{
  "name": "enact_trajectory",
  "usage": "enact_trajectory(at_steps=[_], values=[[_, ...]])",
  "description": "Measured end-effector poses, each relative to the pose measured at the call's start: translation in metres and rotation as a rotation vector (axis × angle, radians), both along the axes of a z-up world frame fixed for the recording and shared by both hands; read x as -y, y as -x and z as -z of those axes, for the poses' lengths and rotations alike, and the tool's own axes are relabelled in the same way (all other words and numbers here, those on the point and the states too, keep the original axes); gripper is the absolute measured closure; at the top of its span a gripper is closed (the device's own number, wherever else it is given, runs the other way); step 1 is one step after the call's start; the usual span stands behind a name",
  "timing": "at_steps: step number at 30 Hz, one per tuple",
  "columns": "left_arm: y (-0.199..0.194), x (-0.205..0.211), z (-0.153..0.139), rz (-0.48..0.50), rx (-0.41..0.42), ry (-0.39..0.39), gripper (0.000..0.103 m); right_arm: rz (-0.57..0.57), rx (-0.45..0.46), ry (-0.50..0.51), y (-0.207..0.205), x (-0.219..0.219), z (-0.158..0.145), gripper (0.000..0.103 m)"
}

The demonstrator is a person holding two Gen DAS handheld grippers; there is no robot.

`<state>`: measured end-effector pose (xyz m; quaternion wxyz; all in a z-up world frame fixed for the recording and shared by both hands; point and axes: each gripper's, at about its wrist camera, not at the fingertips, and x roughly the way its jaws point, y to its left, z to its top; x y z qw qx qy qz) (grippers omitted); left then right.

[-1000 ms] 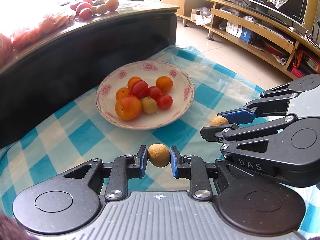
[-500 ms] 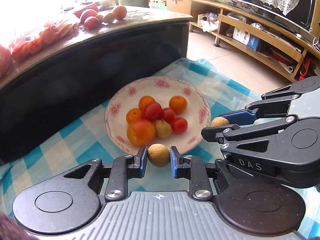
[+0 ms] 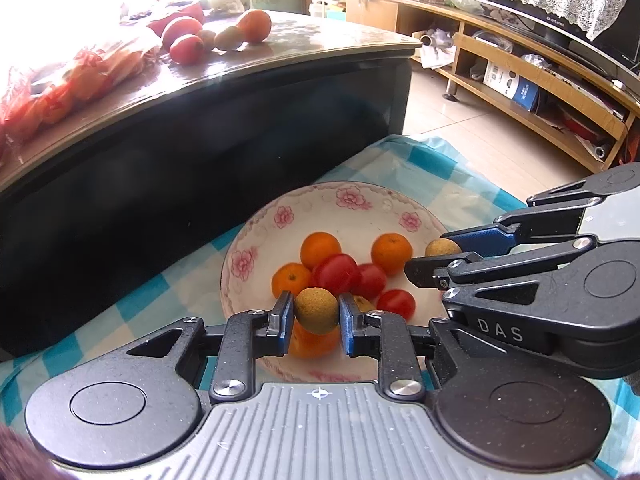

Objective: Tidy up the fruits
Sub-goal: 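Lower both held brown fruits over the floral bowl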

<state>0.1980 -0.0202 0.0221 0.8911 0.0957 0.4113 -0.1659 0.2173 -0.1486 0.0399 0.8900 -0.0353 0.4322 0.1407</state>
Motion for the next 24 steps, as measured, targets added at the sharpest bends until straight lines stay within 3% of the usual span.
enact_trajectory(at_steps=[12,24], values=[[-0.022,0.001,0.009,-0.013,-0.011,0.023,0.073,0.043,-0.051,-0.102,-0.022,0.014,0.016,0.072],[-0.025,0.0,0.008,-0.023,-0.02,0.028,0.067,0.053,-0.05,-0.112,-0.022,0.016,0.015,0.072]])
